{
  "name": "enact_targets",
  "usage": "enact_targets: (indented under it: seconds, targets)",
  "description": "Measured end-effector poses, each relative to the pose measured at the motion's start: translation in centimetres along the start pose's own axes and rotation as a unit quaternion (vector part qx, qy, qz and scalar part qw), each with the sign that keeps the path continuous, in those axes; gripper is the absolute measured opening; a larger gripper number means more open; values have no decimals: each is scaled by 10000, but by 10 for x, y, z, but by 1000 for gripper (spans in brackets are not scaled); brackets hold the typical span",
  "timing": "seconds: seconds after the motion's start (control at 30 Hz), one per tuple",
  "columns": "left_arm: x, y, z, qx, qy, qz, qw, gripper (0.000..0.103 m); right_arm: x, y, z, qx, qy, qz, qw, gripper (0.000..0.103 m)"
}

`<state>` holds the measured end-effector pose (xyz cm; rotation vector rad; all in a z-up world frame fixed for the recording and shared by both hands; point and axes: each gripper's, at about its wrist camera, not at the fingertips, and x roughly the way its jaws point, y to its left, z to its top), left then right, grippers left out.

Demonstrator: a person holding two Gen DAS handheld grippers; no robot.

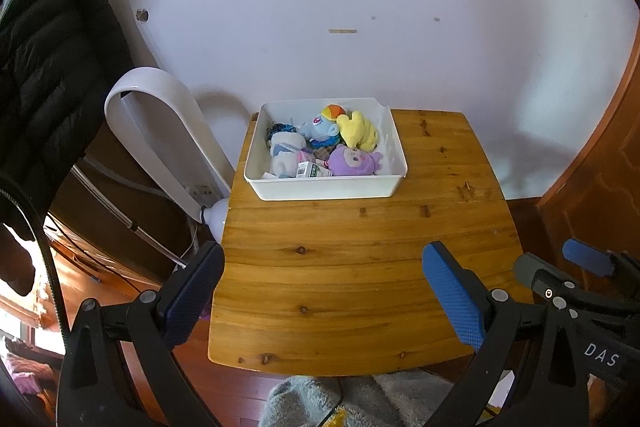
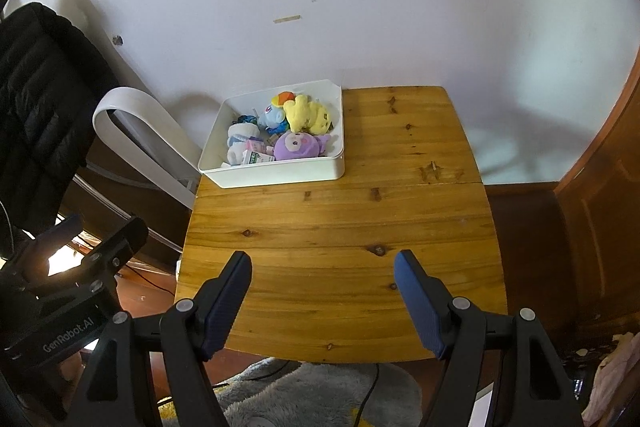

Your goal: Organize objects

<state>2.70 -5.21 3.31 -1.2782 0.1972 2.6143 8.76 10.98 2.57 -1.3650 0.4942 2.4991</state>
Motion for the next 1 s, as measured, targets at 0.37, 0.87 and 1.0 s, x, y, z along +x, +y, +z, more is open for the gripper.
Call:
enact_targets:
  seconds: [0.37,0.87,1.0]
  targets:
    - [2,-2,-3,12,50,5,10000,100,2,0,-1,-3,17,30,10000,75]
    - [3,-1,-2,3,26,31,10000,100,7,1,-2,-29,34,44,10000,75]
    - [4,0,-1,1,50,22,10000,100,8,0,-2,-36,56,52,10000,75]
